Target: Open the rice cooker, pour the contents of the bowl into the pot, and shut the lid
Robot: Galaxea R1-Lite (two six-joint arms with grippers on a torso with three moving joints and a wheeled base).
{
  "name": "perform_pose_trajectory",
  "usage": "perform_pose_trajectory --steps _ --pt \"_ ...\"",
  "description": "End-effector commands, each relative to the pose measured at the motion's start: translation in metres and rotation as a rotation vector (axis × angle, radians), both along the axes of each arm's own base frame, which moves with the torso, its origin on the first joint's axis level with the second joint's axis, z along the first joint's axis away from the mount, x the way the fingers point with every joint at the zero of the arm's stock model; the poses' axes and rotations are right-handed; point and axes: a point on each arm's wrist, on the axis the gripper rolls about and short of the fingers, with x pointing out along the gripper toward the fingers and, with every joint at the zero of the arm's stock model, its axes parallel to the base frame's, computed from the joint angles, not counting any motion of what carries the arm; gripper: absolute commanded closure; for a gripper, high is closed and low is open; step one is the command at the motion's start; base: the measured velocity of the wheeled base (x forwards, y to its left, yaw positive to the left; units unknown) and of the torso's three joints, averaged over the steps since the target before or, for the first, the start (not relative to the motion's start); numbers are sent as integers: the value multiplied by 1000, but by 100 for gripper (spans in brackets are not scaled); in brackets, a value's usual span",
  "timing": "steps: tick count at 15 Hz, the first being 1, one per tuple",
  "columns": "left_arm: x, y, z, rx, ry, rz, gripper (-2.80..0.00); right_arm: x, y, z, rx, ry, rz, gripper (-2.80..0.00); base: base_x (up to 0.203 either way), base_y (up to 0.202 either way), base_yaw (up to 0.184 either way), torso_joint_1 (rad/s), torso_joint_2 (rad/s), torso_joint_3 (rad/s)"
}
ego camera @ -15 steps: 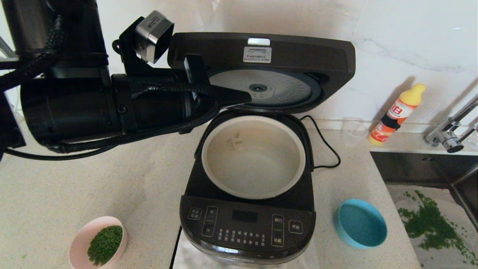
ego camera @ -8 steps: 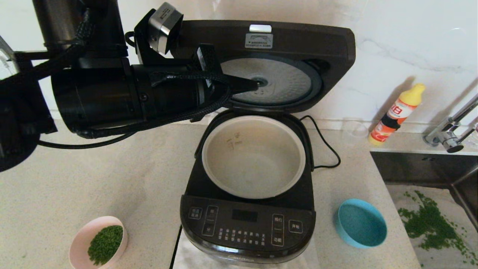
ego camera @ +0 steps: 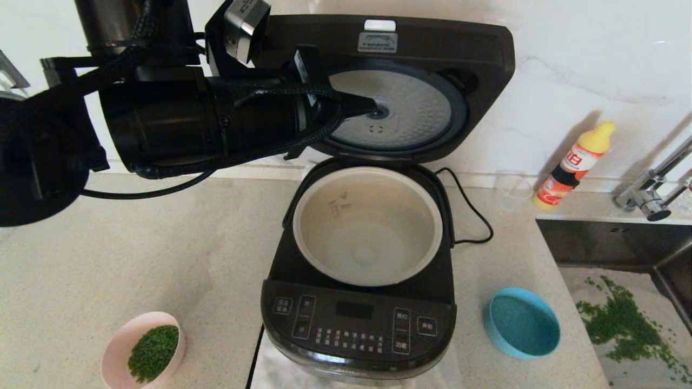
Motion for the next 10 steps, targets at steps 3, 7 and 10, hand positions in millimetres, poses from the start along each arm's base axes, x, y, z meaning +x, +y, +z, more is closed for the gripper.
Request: perform_pose_trajectory --steps 3,7,10 --pt "12 -6 -2 -1 4 6 0 0 0 0 -1 1 1 0 0 0 0 0 0 0" --pt "12 -6 3 -10 -8 6 0 0 0 0 0 2 0 0 0 0 0 0 0 0" --pt "3 1 -2 4 13 8 0 0 0 0 -1 2 1 0 0 0 0 0 0 0"
